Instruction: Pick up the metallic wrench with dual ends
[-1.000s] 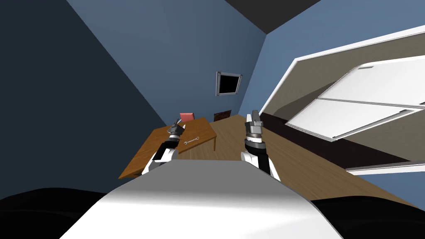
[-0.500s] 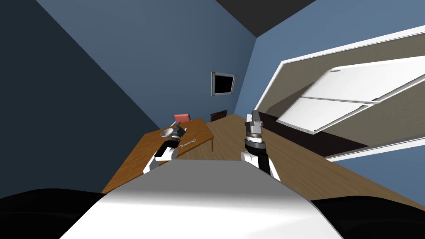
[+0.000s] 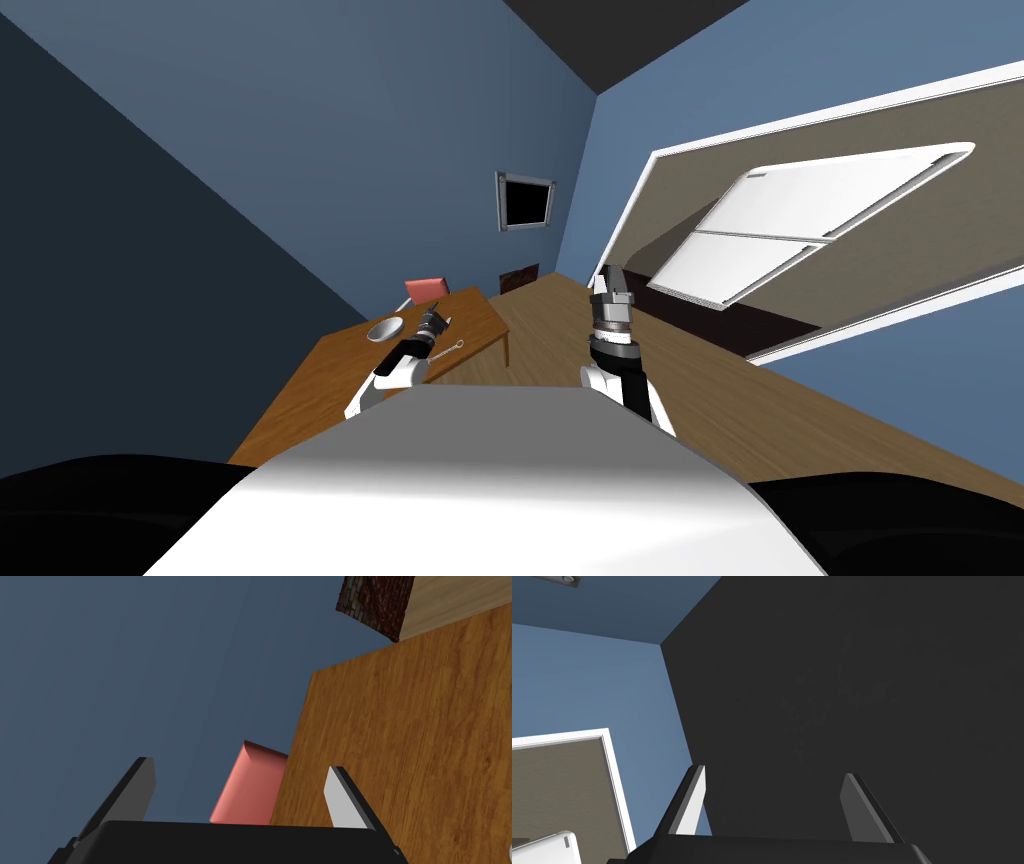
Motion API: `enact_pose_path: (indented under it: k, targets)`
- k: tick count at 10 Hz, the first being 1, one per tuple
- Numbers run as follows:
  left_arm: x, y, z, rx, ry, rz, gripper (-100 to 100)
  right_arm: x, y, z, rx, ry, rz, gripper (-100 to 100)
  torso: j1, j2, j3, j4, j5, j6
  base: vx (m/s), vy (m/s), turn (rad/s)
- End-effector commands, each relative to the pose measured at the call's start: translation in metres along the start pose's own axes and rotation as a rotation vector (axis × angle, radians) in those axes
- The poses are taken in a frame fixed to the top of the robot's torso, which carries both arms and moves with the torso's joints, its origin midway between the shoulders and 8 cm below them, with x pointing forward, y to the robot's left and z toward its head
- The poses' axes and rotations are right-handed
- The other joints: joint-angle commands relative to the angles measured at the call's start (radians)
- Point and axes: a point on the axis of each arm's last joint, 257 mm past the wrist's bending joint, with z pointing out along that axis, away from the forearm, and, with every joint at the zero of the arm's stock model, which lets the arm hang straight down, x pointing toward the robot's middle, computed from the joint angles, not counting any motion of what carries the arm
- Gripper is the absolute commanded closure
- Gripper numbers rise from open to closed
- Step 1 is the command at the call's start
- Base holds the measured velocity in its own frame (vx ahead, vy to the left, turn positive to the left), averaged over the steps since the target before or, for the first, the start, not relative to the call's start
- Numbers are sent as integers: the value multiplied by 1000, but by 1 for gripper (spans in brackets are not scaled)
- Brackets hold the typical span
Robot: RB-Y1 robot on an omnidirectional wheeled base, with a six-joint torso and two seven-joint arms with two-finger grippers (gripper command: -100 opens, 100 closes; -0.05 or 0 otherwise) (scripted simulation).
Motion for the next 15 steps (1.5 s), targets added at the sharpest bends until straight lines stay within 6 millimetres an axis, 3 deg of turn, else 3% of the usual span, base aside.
enact_pose_path:
  k: [1,8,15]
  targets:
    - [-16,19,3,-65,-32,-38,-100,0,0,0,0,0,0,0,0,0,0,0,0,0,35,-8,-159]
    - [-65,88,-6,-298,-154,-137,-100,0,0,0,0,0,0,0,1,0,0,0,0,0,27,5,-149]
    - [-128,160,-41,-537,-331,-260,-100,0,0,0,0,0,0,0,1,1,0,0,0,0,16,18,-160]
